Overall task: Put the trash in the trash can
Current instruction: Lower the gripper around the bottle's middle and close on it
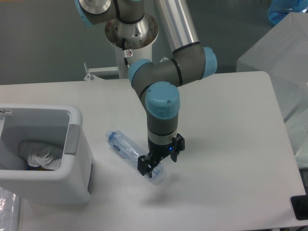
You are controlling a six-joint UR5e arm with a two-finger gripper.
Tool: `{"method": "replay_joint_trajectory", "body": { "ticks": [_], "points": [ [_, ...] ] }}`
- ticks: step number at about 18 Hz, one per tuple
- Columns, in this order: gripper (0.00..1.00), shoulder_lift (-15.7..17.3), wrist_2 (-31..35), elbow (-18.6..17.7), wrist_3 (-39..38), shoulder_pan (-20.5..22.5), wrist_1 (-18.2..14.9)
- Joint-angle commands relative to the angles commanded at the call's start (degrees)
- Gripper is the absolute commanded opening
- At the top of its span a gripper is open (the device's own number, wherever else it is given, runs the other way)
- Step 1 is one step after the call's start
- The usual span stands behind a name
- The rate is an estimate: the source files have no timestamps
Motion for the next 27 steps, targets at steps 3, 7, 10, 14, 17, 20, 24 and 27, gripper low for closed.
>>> {"method": "replay_joint_trajectory", "body": {
  "ticks": [3,7,10,14,17,20,24,27],
  "points": [
    [1.0,-0.9,-0.1,0.8,-3.3,0.0,0.2],
    [1.0,-1.8,0.2,0.8,-3.7,0.0,0.2],
    [1.0,-1.6,1.2,0.4,-3.8,-0.2,0.1],
    [1.0,-2.6,3.5,0.2,-7.2,-0.6,0.2],
    [1.0,-3.5,3.3,0.1,-7.7,-0.7,0.3],
    [1.0,-4.6,3.1,0.5,-8.4,-1.1,0.3],
    [1.0,-5.4,3.2,0.3,-8.4,-1.8,0.3],
    [1.0,-6.0,3.2,0.3,-8.4,-1.9,0.4]
  ]
}}
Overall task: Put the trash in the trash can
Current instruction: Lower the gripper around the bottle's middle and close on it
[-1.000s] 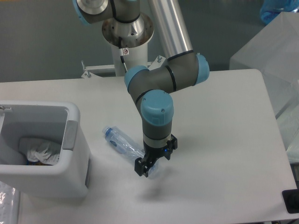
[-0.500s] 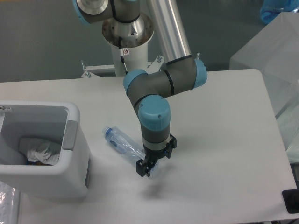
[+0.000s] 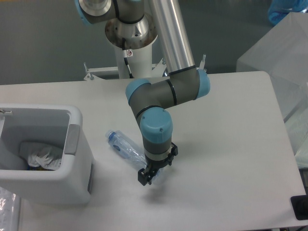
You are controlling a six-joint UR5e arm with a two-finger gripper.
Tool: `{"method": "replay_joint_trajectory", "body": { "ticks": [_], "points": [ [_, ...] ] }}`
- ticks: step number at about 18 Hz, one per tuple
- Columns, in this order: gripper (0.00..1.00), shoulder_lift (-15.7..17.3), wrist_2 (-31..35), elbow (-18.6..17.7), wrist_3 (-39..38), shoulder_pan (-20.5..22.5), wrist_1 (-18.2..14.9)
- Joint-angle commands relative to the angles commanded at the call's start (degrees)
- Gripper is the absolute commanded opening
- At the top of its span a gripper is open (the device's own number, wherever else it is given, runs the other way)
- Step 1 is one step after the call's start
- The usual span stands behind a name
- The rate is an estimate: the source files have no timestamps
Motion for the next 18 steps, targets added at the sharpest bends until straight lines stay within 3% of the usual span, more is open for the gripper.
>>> {"method": "replay_joint_trajectory", "body": {
  "ticks": [11,18],
  "points": [
    [1.0,-1.1,0.4,-0.2,0.4,-0.1,0.0],
    [0.93,-1.1,0.4,-0.3,0.4,-0.1,-0.1]
  ]
}}
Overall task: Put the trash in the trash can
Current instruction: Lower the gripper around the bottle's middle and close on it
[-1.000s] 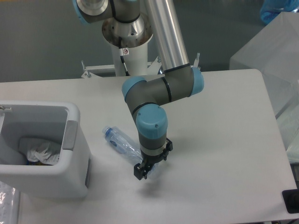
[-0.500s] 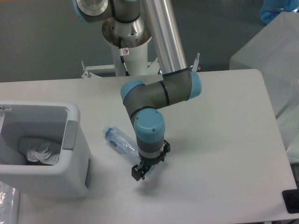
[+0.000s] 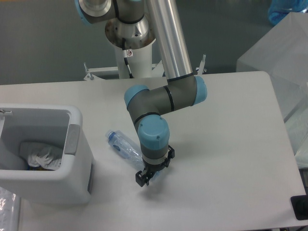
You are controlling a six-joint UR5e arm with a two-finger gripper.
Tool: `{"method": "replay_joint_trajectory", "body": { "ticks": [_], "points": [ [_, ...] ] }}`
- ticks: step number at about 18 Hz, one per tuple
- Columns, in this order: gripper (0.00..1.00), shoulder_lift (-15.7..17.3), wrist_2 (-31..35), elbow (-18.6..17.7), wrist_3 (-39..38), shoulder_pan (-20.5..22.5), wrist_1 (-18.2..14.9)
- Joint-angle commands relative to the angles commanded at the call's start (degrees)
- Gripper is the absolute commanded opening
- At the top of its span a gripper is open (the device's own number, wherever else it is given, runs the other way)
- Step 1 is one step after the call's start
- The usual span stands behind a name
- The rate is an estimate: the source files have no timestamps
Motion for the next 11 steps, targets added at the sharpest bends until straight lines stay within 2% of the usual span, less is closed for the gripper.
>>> {"method": "replay_joint_trajectory", "body": {
  "ticks": [11],
  "points": [
    [0.89,0.0,0.1,-0.3,0.1,0.0,-0.1]
  ]
}}
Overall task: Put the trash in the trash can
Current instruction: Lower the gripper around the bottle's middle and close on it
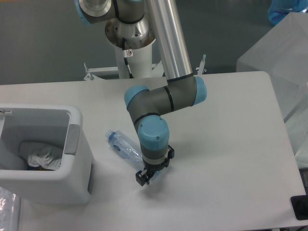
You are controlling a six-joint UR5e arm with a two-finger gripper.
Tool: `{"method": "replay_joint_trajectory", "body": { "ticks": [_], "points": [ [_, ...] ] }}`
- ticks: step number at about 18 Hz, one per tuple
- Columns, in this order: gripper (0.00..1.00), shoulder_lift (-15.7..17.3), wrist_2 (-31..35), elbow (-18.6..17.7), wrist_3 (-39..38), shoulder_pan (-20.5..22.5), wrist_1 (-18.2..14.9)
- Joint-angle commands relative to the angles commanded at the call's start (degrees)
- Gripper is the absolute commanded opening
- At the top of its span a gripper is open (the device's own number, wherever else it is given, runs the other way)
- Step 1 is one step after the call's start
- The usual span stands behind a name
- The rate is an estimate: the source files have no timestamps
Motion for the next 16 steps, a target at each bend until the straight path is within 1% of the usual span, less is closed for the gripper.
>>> {"method": "replay_joint_trajectory", "body": {
  "ticks": [16],
  "points": [
    [0.86,-0.4,0.0,0.0,0.2,-0.1,0.1]
  ]
}}
